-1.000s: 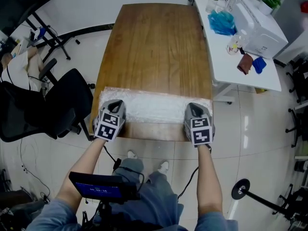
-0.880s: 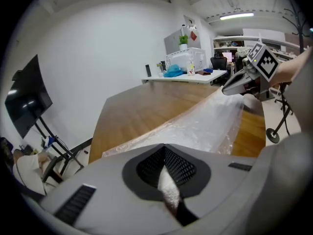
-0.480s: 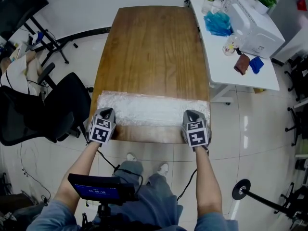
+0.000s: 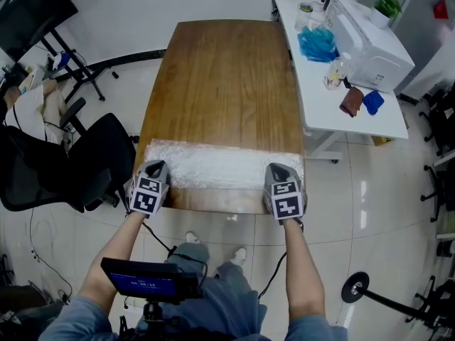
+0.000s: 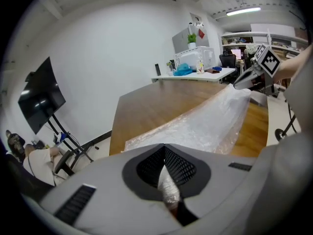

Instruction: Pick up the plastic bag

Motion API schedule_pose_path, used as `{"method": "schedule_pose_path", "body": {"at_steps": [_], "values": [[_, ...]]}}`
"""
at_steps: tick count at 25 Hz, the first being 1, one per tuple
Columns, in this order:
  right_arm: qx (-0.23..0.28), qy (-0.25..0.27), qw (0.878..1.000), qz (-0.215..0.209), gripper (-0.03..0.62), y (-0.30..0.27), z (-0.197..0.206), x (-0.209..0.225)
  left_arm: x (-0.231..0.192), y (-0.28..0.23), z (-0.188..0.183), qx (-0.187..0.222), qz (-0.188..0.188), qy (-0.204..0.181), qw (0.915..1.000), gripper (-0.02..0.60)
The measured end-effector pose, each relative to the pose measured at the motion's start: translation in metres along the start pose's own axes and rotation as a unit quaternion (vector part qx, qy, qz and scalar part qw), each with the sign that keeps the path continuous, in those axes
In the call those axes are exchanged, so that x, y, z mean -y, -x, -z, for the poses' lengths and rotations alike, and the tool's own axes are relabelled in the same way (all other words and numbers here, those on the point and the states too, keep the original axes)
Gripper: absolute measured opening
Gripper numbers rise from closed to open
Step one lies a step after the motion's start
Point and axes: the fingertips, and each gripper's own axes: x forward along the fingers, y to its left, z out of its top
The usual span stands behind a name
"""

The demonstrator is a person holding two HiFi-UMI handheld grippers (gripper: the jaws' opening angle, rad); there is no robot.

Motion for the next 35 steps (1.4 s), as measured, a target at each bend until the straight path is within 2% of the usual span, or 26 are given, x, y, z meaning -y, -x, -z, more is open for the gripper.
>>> {"method": "schedule_pose_path", "body": {"at_steps": [6,11,15,20,23,28,32,35], "values": [[0.09,0.019,0.995,-0.039,0.0,0.04,-0.042,-0.02,0.021,0.041,-0.043,0.054,-0.006,-0.002,0.9985,0.015],[0.184,0.058,0.978,-0.081,0.0,0.086,-0.092,-0.049,0.048,0.092,-0.098,0.141,-0.003,0.004,0.99,0.015],[0.235,0.062,0.964,-0.106,0.0,0.118,-0.119,-0.076,0.07,0.132,-0.127,0.211,0.029,0.025,0.9767,0.015],[0.285,0.053,0.949,-0.126,0.0,0.152,-0.145,-0.111,0.073,0.172,-0.137,0.273,0.053,0.059,0.9587,0.015],[0.309,0.06,0.941,-0.126,0.0,0.17,-0.159,-0.133,0.069,0.198,-0.145,0.315,0.069,0.071,0.944,0.015],[0.336,0.053,0.932,-0.126,0.0,0.208,-0.181,-0.183,0.063,0.246,-0.148,0.371,0.093,0.059,0.9219,0.015],[0.353,0.055,0.928,-0.105,0.0,0.233,-0.192,-0.221,0.056,0.279,-0.139,0.39,0.101,0.026,0.9147,0.015],[0.36,0.046,0.928,-0.086,0.0,0.249,-0.193,-0.238,0.063,0.299,-0.137,0.396,0.131,0.022,0.9084,0.015]]}}
